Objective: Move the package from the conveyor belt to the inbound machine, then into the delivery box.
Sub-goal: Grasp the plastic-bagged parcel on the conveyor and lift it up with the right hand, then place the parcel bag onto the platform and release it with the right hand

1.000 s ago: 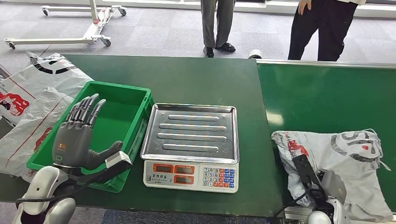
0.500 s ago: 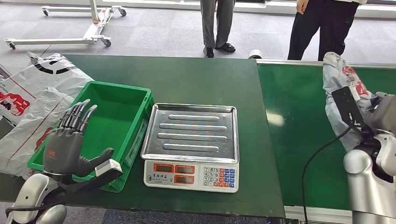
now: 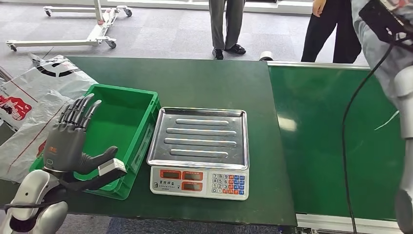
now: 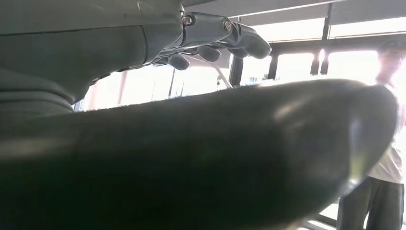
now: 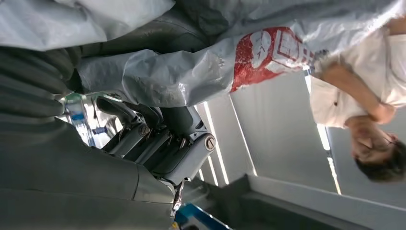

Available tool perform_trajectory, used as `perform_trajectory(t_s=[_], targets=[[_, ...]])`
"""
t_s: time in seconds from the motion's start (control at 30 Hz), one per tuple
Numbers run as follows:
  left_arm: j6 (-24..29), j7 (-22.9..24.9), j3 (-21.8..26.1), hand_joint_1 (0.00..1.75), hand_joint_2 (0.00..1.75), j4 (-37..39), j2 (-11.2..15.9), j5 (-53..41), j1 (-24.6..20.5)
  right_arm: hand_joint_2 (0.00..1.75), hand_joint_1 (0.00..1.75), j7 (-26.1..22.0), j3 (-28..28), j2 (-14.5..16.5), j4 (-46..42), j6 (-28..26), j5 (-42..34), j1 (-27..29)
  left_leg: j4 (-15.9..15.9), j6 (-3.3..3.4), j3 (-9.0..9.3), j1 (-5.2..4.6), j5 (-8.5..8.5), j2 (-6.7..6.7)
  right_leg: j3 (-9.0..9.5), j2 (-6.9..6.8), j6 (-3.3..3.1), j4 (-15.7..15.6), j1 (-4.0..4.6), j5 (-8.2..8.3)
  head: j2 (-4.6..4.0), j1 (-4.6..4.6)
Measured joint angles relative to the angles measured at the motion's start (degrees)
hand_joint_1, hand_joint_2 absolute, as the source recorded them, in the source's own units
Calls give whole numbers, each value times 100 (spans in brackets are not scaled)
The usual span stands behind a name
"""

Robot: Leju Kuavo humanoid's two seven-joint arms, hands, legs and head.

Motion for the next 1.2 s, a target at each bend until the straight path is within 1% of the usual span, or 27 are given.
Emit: perform_trajectory(t_s=[0.1,0.2,0.27,0.37,0.43,0.53,0.63,0.83,0.93,1.0,1.2], targets=[[0,-9,-46,0,0,108,-2,-19,-125,175,175,78,443,109,493,44,129,-454,0,-1,-3,7,2,-9,1,-9,-1,0,2,0,0,1],[-15,-44,-172,0,0,295,-13,38,-392,175,175,154,862,427,993,167,329,-819,-1,-3,1,9,3,5,-2,6,-8,1,1,6,0,1],[-38,-19,-316,0,0,503,-28,54,-677,175,175,177,1161,781,1353,199,488,-1032,-2,-9,4,10,7,19,-6,17,-18,2,5,12,0,0],[-47,149,-544,0,0,819,-50,-119,-1093,175,175,184,1567,1432,1794,167,693,-1249,-2,-25,7,14,17,30,-15,30,-30,5,15,20,0,-1],[-46,240,-670,0,0,971,-56,-260,-1279,175,175,196,1766,1836,1997,157,783,-1353,-3,-32,6,18,22,32,-20,33,-34,7,21,23,0,-2],[-46,303,-817,0,0,1135,-80,-404,-1430,175,175,195,1962,2299,2129,159,836,-1438,-3,-37,1,26,25,22,-21,22,-38,8,30,20,0,-2],[-55,310,-959,0,0,1343,-150,-436,-1633,175,175,112,2118,2692,2240,178,811,-1465,-3,-42,-6,33,26,13,-23,13,-42,8,31,18,0,1],[-157,277,-1302,0,0,1667,-372,-387,-2019,175,175,-140,2468,3458,2408,118,801,-1122,-2,-46,-4,33,23,25,-26,27,-42,7,31,20,0,-2],[-210,284,-1408,0,0,1766,-391,-284,-2121,175,175,-235,2575,3726,2442,126,673,-982,-2,-46,-5,33,23,24,-26,25,-43,7,34,20,0,-1],[-228,278,-1453,0,0,1822,-391,-224,-2170,175,175,-261,2625,3835,2443,154,572,-878,-2,-46,-6,34,23,24,-26,25,-43,7,35,20,0,-1],[-234,271,-1537,0,0,1941,-391,-197,-2231,175,175,-262,2687,3974,2443,175,498,-741,-2,-46,-7,33,23,22,-27,24,-43,7,34,20,0,-1]])
